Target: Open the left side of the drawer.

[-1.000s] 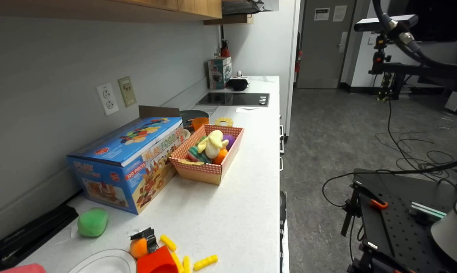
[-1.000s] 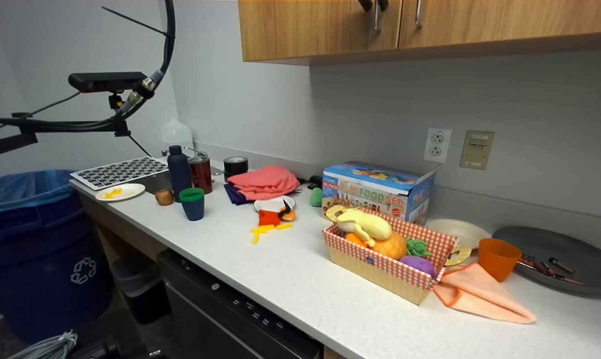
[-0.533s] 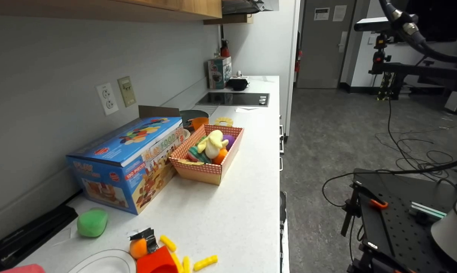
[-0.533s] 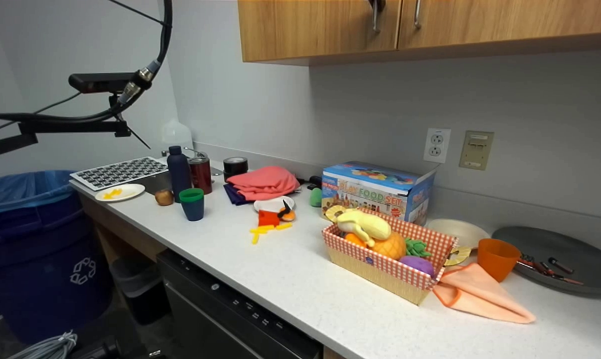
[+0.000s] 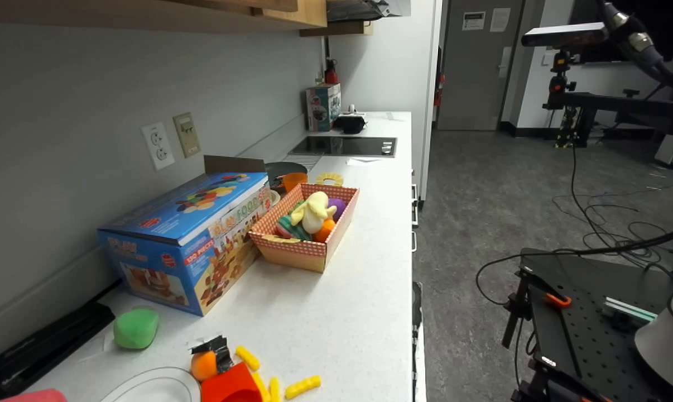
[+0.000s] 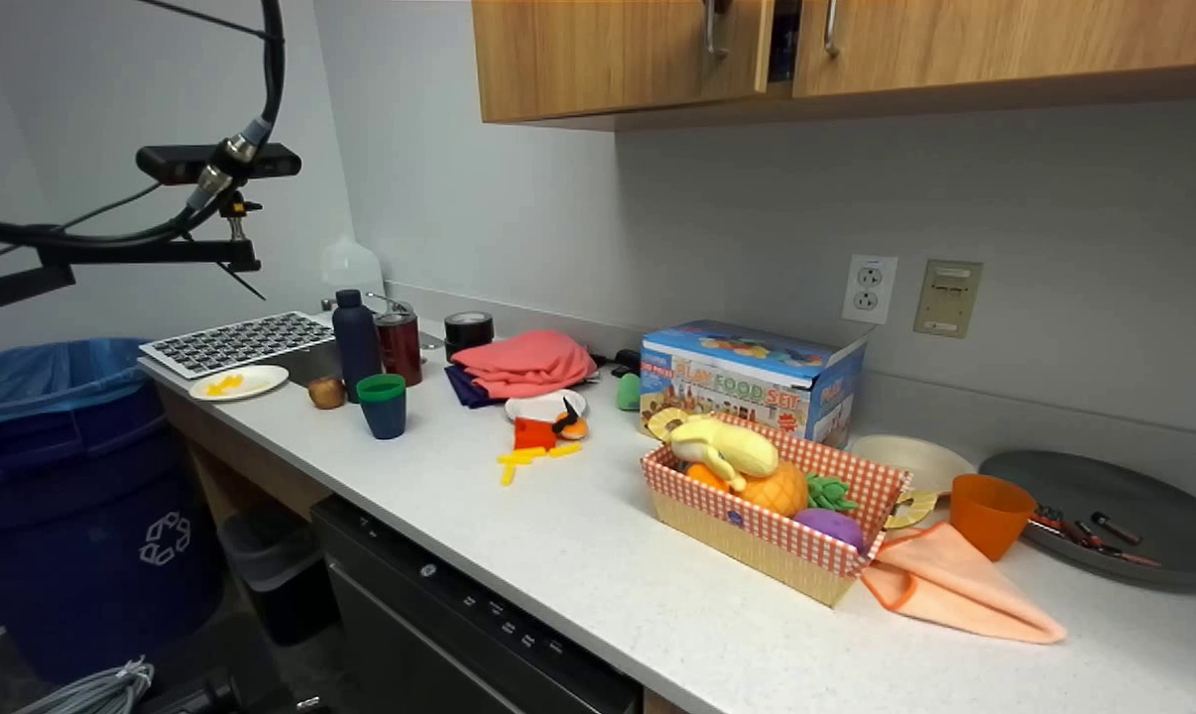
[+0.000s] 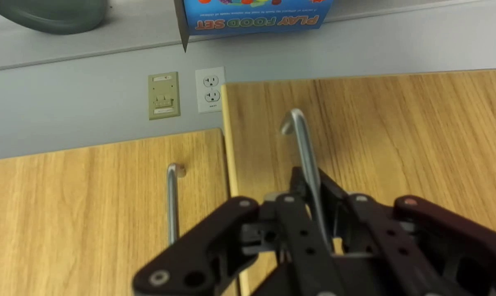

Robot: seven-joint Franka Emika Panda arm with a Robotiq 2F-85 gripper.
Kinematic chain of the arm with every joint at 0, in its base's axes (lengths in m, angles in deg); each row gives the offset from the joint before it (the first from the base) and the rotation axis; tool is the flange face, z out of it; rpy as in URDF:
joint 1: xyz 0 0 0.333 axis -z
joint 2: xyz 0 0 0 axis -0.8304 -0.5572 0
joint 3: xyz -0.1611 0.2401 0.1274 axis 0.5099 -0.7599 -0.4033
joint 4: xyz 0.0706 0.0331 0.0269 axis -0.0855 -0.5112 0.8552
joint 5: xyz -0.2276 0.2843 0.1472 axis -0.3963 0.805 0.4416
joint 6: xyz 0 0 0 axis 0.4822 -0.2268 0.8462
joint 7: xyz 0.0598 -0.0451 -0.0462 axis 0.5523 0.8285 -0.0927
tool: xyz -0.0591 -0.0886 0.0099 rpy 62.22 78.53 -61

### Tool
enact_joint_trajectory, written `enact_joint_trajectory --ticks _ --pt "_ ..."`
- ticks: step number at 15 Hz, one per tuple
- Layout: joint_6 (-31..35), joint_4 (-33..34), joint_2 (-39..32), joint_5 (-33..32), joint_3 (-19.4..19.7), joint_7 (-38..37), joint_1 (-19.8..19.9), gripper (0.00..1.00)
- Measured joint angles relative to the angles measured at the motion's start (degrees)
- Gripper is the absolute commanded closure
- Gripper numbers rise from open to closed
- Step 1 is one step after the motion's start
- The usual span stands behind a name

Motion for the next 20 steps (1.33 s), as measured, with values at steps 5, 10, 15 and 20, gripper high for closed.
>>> enact_joint_trajectory --ticks 5,10,15,20 --pt "-7.2 -7.15 10.56 -2.69 -0.04 -2.32 -0.01 0.98" --pt "-20.62 -12.12 22.31 -3.72 -1.03 -5.51 -0.53 0.98" --pt "-27.42 -14.1 28.93 -6.92 -4.74 -15.21 -0.48 0.98" --pt "-29.91 -14.0 30.55 -9.47 -7.01 -21.45 -0.38 0.68"
